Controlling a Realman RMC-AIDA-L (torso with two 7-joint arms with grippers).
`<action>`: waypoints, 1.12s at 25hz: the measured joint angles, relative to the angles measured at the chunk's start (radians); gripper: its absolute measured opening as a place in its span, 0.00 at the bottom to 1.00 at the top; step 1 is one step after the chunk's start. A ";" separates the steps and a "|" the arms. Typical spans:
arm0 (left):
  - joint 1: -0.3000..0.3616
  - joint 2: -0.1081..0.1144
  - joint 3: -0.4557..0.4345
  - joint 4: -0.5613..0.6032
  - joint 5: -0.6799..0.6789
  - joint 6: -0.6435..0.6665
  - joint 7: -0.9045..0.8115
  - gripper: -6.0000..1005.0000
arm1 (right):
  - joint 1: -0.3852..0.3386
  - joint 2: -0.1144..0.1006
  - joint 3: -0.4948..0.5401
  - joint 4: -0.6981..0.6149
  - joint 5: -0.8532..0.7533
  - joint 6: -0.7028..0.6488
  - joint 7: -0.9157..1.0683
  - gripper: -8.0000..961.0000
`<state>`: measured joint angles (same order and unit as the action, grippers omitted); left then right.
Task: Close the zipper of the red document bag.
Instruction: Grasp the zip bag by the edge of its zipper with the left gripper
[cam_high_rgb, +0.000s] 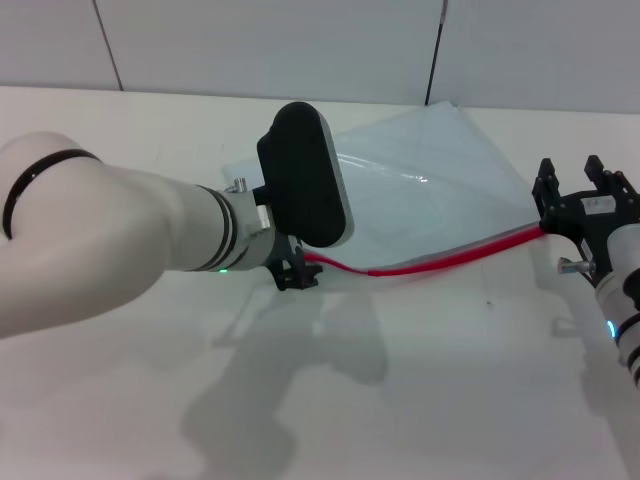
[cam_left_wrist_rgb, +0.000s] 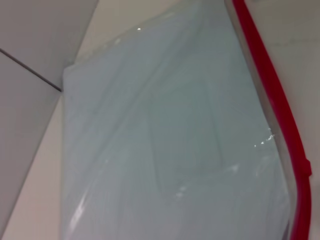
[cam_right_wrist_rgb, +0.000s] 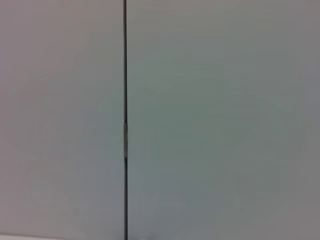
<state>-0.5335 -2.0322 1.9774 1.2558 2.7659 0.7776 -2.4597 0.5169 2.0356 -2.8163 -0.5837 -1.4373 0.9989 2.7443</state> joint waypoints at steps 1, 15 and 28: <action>0.000 0.000 0.000 -0.005 0.000 -0.011 -0.001 0.77 | 0.000 0.000 0.000 0.000 0.000 -0.003 0.000 0.57; -0.028 0.000 0.007 -0.073 -0.002 -0.085 -0.023 0.52 | 0.003 0.000 0.000 0.000 0.000 -0.010 0.000 0.57; -0.060 0.000 0.010 -0.110 0.037 -0.120 -0.096 0.19 | 0.003 0.000 0.000 -0.008 0.000 -0.009 0.000 0.57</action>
<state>-0.5934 -2.0325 1.9878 1.1460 2.8027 0.6578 -2.5559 0.5200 2.0356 -2.8164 -0.5918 -1.4373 0.9899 2.7442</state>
